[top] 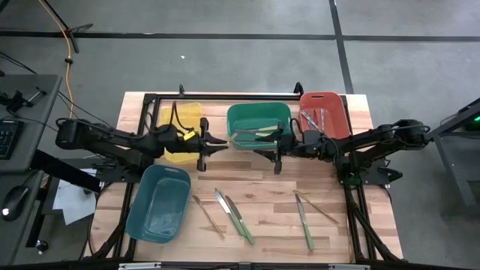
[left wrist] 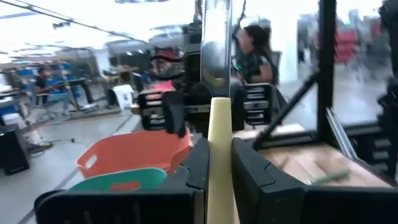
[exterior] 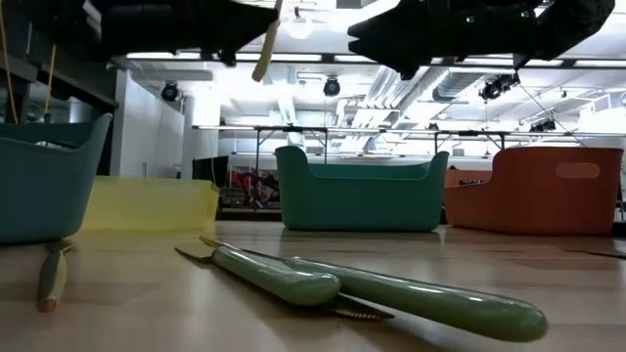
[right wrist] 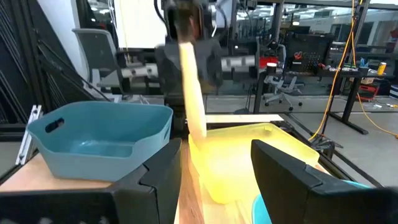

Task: Sort silverware by color (type)
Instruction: Put the yellow knife into the green bin

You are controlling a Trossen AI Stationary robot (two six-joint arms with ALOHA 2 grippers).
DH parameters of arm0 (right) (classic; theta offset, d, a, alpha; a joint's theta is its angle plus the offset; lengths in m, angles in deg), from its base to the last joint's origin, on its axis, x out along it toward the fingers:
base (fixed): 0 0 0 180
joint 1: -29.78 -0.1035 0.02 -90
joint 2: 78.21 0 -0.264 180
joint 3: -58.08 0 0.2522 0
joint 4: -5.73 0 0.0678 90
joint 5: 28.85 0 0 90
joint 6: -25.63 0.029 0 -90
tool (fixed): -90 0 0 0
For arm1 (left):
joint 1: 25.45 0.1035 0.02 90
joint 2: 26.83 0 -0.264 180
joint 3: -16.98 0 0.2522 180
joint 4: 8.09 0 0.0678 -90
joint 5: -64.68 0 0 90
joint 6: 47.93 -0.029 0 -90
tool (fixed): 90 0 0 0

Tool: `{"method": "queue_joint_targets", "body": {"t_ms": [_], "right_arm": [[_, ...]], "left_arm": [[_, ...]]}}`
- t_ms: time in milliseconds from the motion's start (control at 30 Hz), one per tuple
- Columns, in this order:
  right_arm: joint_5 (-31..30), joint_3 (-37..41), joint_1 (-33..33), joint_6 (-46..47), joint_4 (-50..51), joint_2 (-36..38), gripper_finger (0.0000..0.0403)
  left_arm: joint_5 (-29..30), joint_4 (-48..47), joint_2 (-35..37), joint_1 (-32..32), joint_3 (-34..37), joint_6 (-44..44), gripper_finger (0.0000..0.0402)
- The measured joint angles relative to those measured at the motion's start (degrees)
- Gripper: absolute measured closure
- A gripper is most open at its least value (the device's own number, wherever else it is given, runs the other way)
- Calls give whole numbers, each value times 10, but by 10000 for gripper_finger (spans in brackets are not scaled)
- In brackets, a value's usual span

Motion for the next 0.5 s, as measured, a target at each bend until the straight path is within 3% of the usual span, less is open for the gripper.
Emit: {"method": "queue_joint_targets", "body": {"t_ms": [267,500], "right_arm": [[0,0,0,0,-10,0,226],[0,0,0,-1,-19,0,226]], "left_arm": [[41,132,-81,1,19,49,377],[49,134,-102,3,5,58,377]]}}
